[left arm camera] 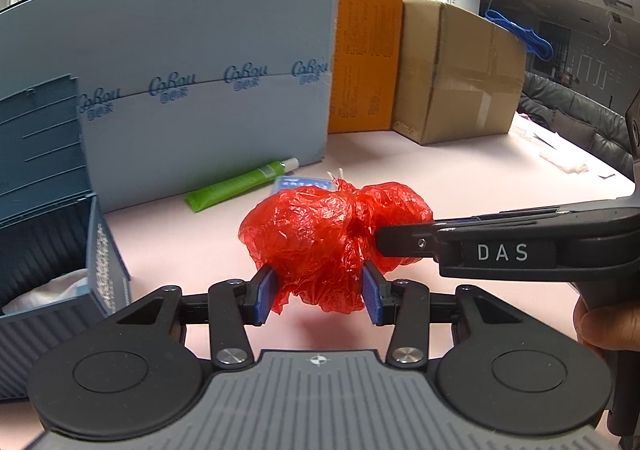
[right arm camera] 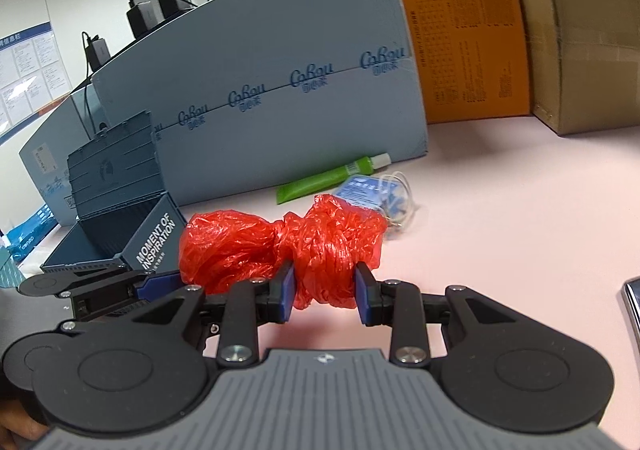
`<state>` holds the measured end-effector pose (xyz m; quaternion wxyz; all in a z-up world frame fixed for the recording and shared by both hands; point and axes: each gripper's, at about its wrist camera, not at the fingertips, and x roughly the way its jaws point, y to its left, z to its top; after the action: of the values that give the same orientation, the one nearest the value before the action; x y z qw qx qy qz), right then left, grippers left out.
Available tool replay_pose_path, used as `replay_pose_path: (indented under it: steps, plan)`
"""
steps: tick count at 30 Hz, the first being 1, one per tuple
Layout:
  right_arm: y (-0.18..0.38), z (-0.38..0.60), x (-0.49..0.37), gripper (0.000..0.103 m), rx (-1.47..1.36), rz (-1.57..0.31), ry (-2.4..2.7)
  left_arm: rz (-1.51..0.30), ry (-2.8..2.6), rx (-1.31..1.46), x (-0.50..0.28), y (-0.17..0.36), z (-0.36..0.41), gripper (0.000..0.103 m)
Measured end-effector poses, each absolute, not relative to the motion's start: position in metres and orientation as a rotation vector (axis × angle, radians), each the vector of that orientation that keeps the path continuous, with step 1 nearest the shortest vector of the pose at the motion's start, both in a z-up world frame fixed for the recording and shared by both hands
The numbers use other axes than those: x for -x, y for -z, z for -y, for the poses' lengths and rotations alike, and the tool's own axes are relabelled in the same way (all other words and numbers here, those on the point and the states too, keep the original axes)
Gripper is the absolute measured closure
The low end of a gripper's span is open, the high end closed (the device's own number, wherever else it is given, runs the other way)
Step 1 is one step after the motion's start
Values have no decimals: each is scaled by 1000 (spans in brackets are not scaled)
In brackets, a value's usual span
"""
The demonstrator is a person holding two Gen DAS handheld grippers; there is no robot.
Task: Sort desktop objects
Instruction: 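Carry the red bag with both tools toward the dark blue storage box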
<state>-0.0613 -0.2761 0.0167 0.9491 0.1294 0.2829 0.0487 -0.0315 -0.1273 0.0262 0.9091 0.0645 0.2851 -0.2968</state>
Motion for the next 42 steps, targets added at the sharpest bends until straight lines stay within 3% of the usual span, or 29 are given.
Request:
replay_pose_path:
  steps: [42]
  plan:
    - [-57,227,35,69,-181,-467,-159,-455,558,-82,15,-59,73,64]
